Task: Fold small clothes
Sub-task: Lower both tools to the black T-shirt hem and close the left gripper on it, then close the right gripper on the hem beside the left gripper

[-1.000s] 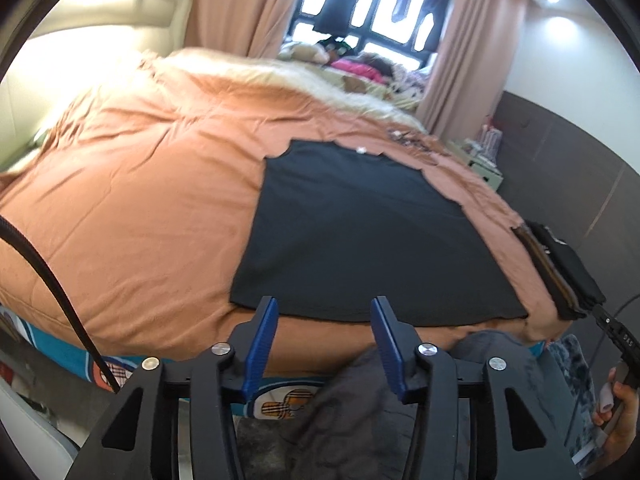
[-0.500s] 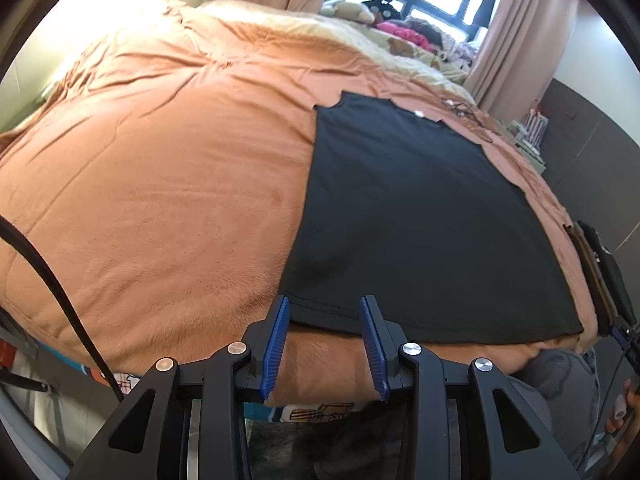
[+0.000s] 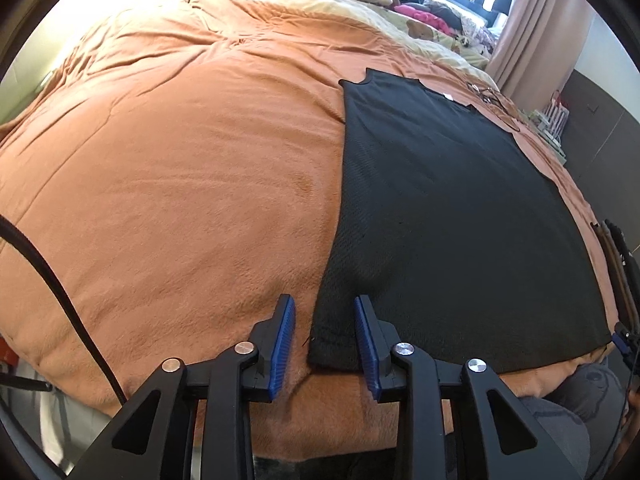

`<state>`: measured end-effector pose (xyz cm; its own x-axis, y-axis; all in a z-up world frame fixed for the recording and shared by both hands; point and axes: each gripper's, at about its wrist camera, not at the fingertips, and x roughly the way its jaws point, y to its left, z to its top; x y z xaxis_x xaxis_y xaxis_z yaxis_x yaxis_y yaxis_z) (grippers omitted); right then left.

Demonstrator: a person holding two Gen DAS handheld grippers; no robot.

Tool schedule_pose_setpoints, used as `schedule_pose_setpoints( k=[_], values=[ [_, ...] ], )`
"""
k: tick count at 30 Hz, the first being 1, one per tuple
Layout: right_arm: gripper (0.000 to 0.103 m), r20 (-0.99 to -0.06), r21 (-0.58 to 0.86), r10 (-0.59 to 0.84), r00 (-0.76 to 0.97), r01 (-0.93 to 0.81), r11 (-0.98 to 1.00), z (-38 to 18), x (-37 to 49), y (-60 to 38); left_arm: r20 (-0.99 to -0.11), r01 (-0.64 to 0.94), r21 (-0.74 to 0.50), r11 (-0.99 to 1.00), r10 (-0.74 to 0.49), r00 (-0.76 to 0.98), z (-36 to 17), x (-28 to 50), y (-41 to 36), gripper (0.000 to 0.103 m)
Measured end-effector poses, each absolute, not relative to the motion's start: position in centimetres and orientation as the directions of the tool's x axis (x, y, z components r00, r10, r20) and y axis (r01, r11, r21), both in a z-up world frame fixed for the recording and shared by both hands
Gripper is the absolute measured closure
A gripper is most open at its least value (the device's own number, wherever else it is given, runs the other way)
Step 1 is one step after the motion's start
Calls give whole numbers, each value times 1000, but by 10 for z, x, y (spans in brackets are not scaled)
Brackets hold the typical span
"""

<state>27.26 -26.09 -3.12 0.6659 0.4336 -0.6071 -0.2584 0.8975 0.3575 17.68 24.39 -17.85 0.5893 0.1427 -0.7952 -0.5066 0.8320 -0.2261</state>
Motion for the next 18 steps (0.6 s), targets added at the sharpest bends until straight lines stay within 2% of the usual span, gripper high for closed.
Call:
schedule_pose_setpoints(
  k=[9,12,14,18],
  values=[
    [56,-599,404,468,650,-260,877,-40,272,-264,-808,-511,-169,843,178,561,-183,182,237,82],
    [57,-551,540,555,623,-241,806,-46,275,-276,-810,-517,-170,839,181,559,-181,182,236,96],
    [64,-534,588,575,620,-216,780,-51,275,-286,-808,-525,-171,834,187,559,-179,181,234,97],
    [65,-511,646,599,617,-185,741,-57,274,-297,-798,-530,-159,833,208,566,-172,179,230,98]
  ],
)
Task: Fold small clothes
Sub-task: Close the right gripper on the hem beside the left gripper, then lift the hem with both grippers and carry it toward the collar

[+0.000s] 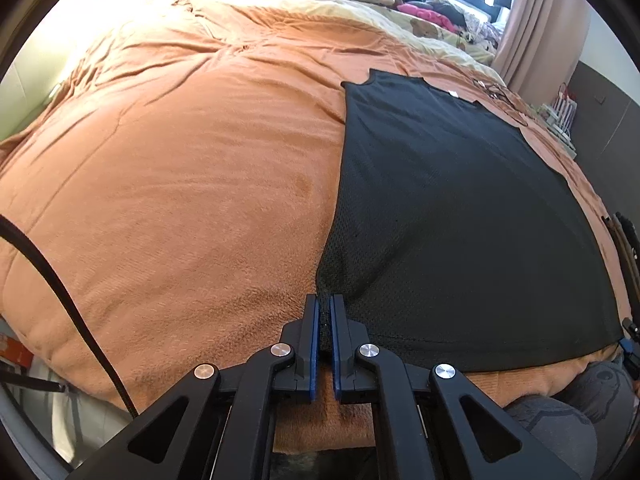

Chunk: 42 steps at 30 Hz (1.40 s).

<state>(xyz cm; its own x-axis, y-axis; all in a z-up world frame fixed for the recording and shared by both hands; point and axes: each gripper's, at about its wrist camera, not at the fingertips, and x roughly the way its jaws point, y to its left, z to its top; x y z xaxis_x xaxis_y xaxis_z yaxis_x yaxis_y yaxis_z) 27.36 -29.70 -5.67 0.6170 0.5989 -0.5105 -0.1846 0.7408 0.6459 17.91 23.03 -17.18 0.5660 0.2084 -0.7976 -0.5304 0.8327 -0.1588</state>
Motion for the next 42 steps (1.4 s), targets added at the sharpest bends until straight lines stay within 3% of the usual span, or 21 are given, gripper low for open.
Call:
schedule_pose_setpoints(
  k=[4,6,9,23,42],
  values=[
    [70,-503,664,603,618,-170,728,-60,275,-296,-788,-524,-160,837,212,578,-165,176,230,98],
    [91,-510,672,614,602,-167,721,-63,276,-294,-782,-522,-168,837,209,587,-162,174,230,98],
    [98,-520,674,622,585,-165,720,-61,278,-290,-773,-517,-172,839,210,599,-157,172,228,98],
    [100,-455,667,626,633,-223,711,-31,243,-305,-707,-499,-200,843,229,669,-116,145,214,98],
    [100,-294,668,664,687,-349,657,-2,191,-339,-585,-471,-235,850,264,767,-55,75,180,98]
  ],
)
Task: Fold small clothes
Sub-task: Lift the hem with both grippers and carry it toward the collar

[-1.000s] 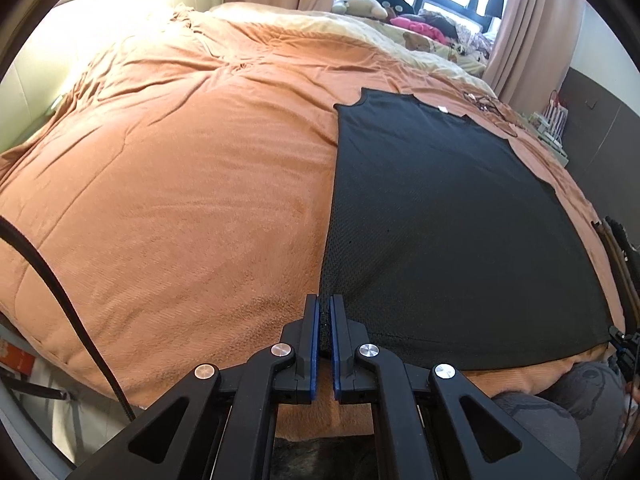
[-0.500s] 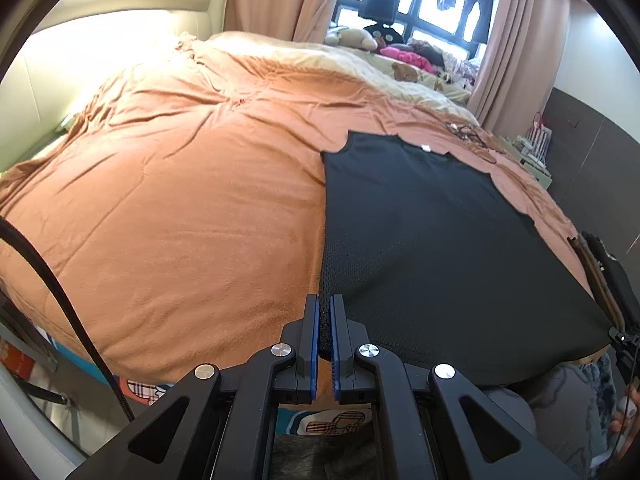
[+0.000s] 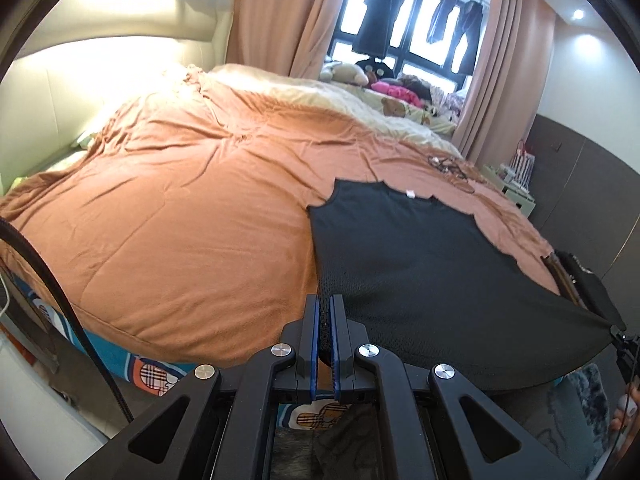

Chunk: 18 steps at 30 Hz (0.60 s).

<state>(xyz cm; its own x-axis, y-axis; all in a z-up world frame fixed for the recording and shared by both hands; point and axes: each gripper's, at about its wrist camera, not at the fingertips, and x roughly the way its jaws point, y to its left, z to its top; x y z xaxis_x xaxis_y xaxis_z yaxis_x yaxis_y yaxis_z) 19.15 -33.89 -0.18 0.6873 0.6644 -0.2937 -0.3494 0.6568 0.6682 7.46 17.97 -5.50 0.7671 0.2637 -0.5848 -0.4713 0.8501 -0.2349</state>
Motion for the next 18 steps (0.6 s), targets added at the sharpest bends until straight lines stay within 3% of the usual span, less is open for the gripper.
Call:
schedule_pose_setpoints(
  k=[18],
  values=[
    [100,-156,621,678,718,-463,633,-12,160,-355,-430,-436,-257,862,303,851,-6,-10,142,98]
  ],
)
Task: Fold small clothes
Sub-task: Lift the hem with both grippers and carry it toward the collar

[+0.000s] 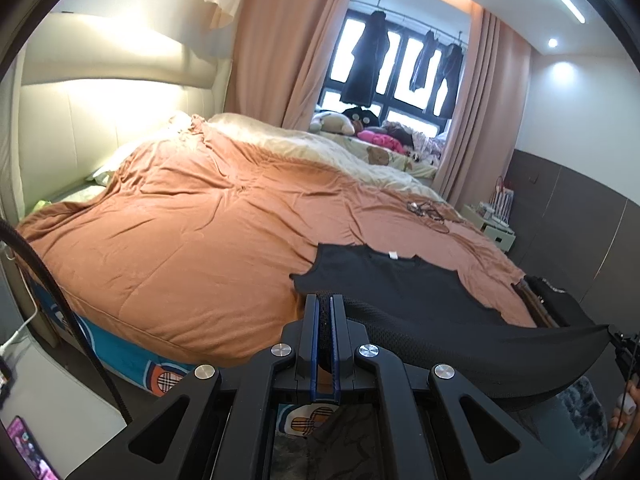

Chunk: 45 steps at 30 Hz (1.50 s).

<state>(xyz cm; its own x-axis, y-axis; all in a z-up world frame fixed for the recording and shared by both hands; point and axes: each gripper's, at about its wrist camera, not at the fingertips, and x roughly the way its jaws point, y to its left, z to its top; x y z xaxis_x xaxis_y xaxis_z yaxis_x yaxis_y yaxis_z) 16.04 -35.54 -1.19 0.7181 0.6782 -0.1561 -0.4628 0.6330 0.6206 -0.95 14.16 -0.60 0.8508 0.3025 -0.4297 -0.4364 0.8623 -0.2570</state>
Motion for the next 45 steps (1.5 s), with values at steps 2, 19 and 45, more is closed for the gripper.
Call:
schedule_pose_setpoints(
  k=[2,19,45],
  values=[
    [100,-144,616,677,721,-470,632,-14,156,-356,-418,-433,-261,863,304,856,-2,-16,140,98],
    [100,-126,616,678,724,-478,626,-28,211,-336,-425,-442,-267,857,306,852,-4,-1,155,98],
    [100,-358,553,637,682,-394,734,2,390,-234,-662,-495,-149,856,285,693,-85,198,239,98]
  ],
)
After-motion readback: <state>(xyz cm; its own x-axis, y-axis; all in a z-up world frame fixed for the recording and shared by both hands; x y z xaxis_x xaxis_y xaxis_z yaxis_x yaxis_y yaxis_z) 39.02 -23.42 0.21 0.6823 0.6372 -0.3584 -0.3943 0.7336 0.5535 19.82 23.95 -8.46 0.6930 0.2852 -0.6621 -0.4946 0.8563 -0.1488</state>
